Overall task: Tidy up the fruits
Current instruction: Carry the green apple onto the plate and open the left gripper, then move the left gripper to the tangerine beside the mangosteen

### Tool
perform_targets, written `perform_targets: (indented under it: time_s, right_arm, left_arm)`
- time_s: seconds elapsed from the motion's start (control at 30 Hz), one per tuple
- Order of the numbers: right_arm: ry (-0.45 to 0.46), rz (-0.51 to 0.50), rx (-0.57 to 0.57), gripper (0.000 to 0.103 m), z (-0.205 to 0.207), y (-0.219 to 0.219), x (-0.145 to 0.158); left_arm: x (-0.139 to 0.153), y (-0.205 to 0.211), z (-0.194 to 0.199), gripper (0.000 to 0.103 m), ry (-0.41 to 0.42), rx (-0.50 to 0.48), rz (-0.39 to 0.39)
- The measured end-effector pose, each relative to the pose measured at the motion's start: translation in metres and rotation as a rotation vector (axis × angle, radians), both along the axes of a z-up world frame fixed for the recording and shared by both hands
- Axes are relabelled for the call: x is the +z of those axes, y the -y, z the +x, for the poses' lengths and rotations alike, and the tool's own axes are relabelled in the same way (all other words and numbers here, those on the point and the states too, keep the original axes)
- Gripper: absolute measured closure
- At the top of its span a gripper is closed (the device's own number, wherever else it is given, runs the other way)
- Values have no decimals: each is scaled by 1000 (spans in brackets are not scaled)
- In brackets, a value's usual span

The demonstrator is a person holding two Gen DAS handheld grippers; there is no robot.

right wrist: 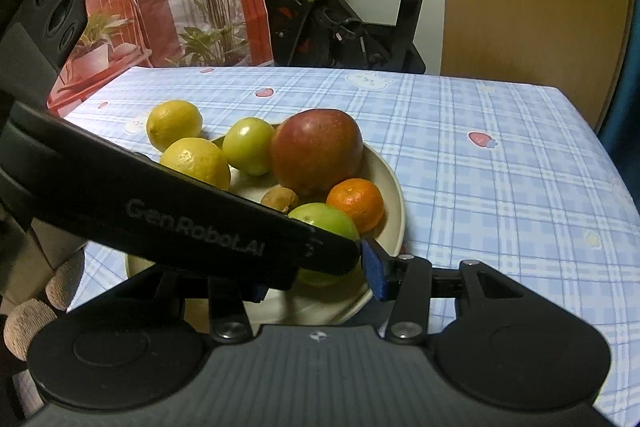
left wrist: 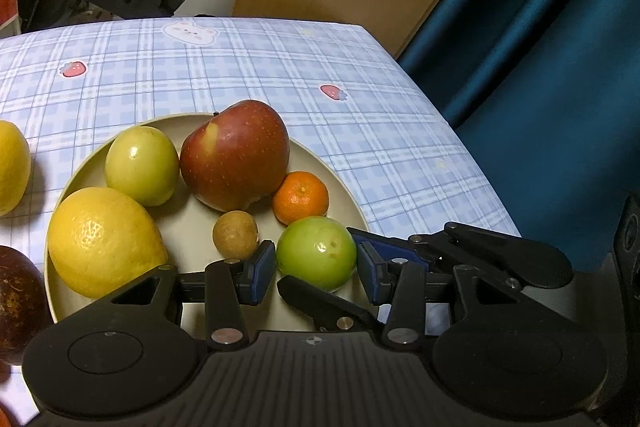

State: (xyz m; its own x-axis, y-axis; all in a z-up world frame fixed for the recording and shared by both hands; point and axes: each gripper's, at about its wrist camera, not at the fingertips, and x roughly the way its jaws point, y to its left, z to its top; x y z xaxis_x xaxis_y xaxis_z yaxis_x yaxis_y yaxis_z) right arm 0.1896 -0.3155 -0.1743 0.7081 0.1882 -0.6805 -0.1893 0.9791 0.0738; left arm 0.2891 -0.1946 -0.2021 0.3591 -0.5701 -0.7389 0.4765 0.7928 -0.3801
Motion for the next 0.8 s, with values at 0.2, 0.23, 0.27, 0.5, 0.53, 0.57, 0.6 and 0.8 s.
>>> perform_targets:
  time_s: [0.2, 0.23, 0.27, 0.5, 0.53, 0.57, 0.6, 0.8]
  right_arm:
    - [-1, -13, 1, 55, 1, -1, -1]
    - [-1, -18, -1, 55, 1, -1, 0]
    - [0, -17, -3, 55, 0, -1, 0]
    - [31, 6, -24, 54, -11, 6, 14]
    - [37, 9, -23, 53, -12, 6, 17]
    - [43, 14, -20, 53, -14, 7, 19]
    - [49, 19, -18, 53, -16, 8, 22]
    - [77, 17, -11, 53, -23, 2, 36]
  left_arm:
    - [-1, -4, -3, 48, -10, 10, 0]
    - [0, -5, -3, 45, -16, 14, 0]
    - [2, -8, -2, 44, -20, 20, -8]
    - [23, -36, -8, 41, 8, 61, -74]
    - [27, -41, -11, 41, 20, 69, -90]
    - [32, -48, -14, 41, 36, 76, -99]
    - [36, -54, -18, 41, 55, 87, -103]
    - [57, -92, -41, 40, 161, 197, -77]
